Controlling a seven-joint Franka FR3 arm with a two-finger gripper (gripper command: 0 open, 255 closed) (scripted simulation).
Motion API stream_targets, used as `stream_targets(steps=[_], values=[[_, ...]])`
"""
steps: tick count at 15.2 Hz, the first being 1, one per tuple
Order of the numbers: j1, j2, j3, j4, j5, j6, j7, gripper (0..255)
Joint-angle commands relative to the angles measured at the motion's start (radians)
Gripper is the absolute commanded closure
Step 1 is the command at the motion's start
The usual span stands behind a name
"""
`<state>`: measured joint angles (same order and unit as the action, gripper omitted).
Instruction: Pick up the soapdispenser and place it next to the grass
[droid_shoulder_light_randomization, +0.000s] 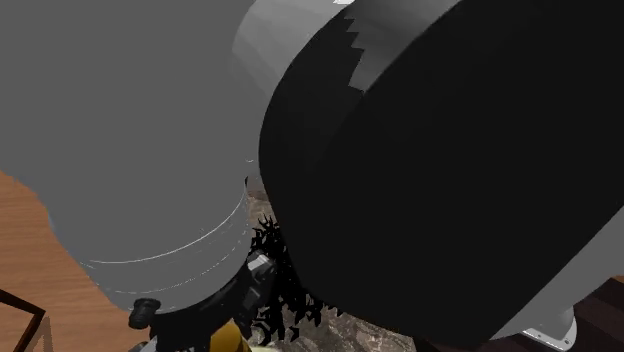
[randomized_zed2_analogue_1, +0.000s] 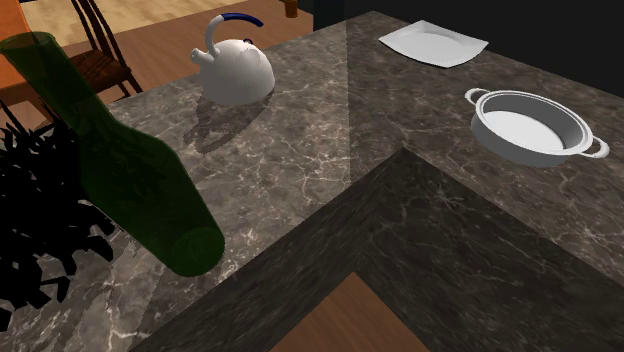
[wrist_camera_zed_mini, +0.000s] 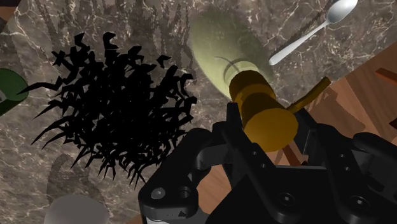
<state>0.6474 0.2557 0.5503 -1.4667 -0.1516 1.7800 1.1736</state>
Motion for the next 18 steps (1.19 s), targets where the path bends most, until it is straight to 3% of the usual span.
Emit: stream_targets(steps=[1, 18], values=[[-0.004, -0.003, -0.001, -0.031, 0.001, 0.029, -0.001, 255], [-0.014, 0.014, -0.011, -0.239, -0.016, 0.251, 0.016, 255]])
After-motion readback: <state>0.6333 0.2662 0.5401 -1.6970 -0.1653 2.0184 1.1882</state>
